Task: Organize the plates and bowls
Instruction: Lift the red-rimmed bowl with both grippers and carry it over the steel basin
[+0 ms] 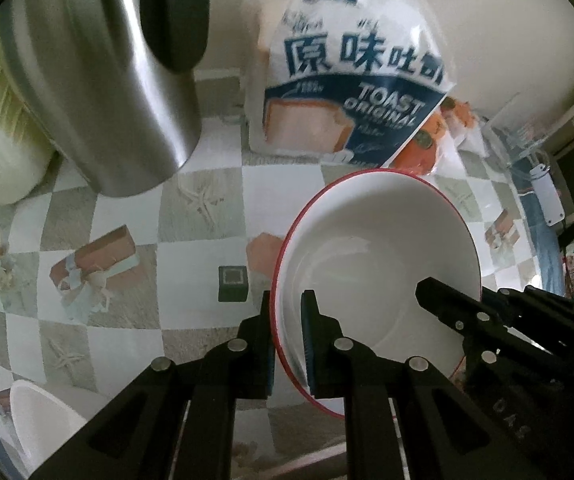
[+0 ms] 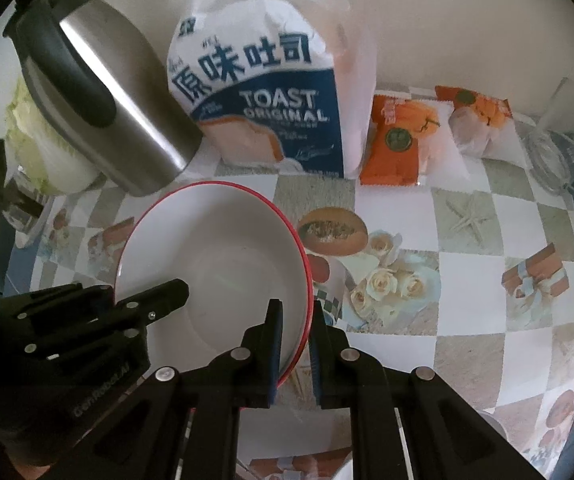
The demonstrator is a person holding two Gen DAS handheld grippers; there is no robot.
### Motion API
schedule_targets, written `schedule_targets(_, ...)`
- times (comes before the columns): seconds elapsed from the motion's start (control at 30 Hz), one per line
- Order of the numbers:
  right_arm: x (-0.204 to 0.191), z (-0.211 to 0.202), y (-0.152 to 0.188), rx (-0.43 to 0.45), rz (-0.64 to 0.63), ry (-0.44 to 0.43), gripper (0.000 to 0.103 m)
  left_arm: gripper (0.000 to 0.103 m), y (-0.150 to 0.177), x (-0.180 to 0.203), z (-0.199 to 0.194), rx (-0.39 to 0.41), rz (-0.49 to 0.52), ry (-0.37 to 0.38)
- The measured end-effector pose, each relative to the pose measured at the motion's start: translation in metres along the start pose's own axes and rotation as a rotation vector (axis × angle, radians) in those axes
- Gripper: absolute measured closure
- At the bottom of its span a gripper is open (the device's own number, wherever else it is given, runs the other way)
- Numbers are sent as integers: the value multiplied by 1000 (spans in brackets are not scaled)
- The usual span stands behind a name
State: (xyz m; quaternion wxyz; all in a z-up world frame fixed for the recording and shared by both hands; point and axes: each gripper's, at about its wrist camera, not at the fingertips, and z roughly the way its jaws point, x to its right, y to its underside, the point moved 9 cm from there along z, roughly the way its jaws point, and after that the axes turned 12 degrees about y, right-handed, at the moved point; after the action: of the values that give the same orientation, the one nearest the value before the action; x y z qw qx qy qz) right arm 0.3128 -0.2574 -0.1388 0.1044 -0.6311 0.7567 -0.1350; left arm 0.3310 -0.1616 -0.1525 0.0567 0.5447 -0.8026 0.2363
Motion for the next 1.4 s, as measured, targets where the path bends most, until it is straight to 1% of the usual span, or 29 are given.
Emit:
schedule_targets(0.17,3,-19,0,29,-2,12,89,91,1,9,-17,22,26,6)
schedule_targets(0.37,1,-49,1,69,-12,14,89,91,10,21,-51,51,56,-16)
schedule_targets(0.47,-3,-66,9,88,-34,18,89,91,15,26,-64,50,61,-37)
schedule_targets(0.57,-2,-79,17,96,-32,16,89,91,22,35,-79,66,77,-51)
schedule_targets(0.7,-4,-95,34,113,-19,-2,89,91,41,40,-93,86,75,-60)
schedule_targets(0.83,-10,-101,54,112,-28,-17,89,91,63,36,-99,88,41,-40)
schedule_targets(0.97,-18,-105,76,102,-29,-38,89,91,84,31,-106,98,11,-44)
schedule_targets(1.13,-33,-109,104,102,-47,-60,89,91,111,24,-113,111,-7,-68)
schedule_targets(1.33,-41,-112,132,100,-37,-92,89,91,140,16,-117,122,-47,-34)
schedule_targets(1.4,-43,-114,138,106,-37,-88,89,91,148,16,-118,127,-54,-29)
